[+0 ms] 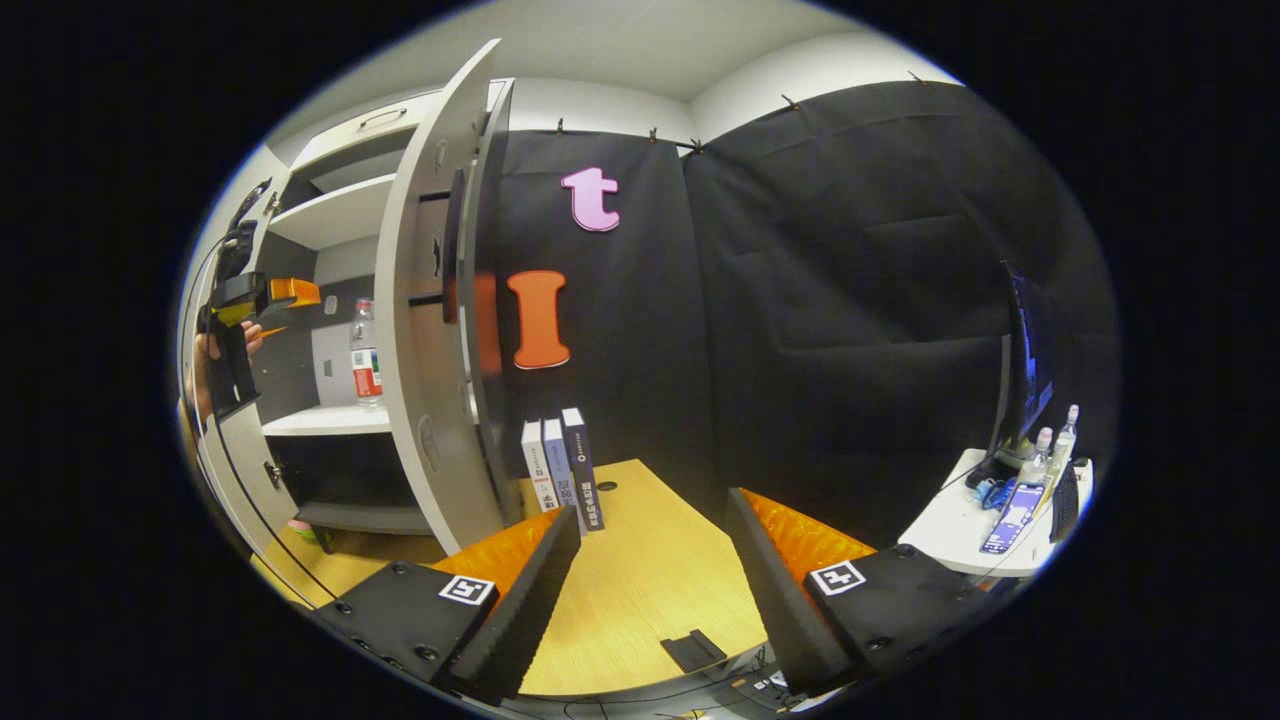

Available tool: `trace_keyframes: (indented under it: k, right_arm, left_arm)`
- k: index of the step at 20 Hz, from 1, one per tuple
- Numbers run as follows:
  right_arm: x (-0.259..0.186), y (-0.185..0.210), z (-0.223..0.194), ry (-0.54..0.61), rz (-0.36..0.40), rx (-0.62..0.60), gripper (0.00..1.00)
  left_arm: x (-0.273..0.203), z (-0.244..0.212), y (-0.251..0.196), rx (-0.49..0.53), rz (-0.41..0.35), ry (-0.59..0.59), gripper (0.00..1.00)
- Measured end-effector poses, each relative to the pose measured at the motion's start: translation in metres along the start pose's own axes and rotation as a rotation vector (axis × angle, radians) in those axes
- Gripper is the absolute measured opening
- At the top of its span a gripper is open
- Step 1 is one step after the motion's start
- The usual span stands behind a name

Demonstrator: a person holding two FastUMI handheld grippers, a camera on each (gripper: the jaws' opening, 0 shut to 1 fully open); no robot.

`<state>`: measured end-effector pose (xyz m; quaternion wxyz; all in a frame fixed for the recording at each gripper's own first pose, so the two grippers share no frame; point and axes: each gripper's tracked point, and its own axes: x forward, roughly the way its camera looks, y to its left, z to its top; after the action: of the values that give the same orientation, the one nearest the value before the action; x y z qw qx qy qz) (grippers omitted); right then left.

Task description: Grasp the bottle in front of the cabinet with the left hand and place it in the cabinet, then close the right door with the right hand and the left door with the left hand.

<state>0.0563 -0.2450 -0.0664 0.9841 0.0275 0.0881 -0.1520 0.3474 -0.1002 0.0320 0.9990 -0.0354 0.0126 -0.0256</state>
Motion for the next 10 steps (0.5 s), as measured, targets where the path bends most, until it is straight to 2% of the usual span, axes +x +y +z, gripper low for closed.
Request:
trace_keyframes:
  k: [2, 3, 7, 10]
  right_arm:
    - [0.0, 0.01, 0.01, -0.012, 0.076, 0.023, 0.99]
    - [-0.001, 0.015, 0.015, -0.018, 0.118, 0.03, 0.99]
    - [-0.009, 0.022, 0.037, -0.073, 0.235, 0.029, 0.98]
    - [-0.011, 0.027, 0.044, -0.103, 0.3, 0.026, 0.98]
  left_arm:
    - [-0.044, 0.006, -0.007, 0.008, 0.02, -0.007, 0.92]
    - [-0.066, 0.005, -0.011, 0.012, 0.031, -0.008, 0.94]
    - [-0.15, -0.013, -0.024, 0.025, 0.098, -0.008, 0.94]
    - [-0.21, -0.041, -0.018, -0.007, 0.245, -0.019, 0.94]
